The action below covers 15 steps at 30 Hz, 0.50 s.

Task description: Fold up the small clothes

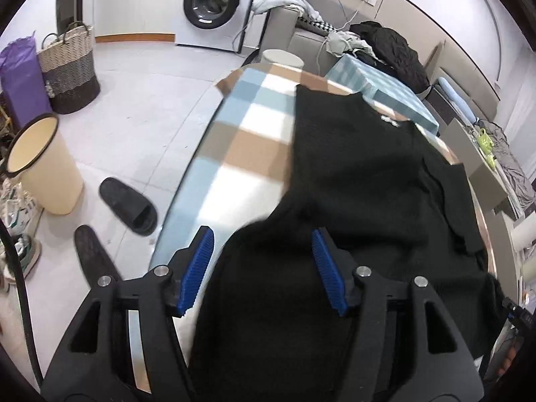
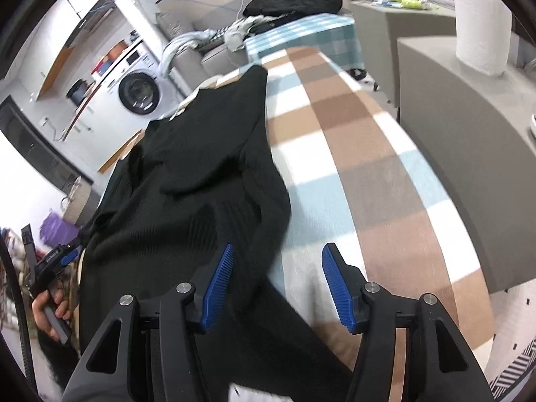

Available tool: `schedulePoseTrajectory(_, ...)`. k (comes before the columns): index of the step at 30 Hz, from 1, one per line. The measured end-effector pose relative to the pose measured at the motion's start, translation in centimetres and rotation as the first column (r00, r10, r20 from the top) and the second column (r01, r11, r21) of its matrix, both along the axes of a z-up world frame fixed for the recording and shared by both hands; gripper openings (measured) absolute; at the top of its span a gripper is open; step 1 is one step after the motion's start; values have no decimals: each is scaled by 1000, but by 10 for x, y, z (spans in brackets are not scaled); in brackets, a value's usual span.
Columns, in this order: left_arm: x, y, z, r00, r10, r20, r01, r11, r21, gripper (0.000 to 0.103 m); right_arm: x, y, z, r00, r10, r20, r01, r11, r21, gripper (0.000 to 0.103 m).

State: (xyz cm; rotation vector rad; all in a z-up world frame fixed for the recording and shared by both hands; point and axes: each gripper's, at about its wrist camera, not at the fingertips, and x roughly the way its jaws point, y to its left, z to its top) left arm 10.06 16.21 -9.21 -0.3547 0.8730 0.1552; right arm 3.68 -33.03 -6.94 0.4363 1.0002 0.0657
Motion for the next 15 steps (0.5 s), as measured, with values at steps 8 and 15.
schedulePoseTrajectory(8,-63,11,-21,998,15,-64,-14,1000,10,59,-4,18,-14,987,158,20,-159,982,97,33)
schedulePoseTrajectory(15,-81,0,-27,996,-20,-83,22,1000,18,59,0,-9,-17,1000,-8,-22,8,1000,-9,30)
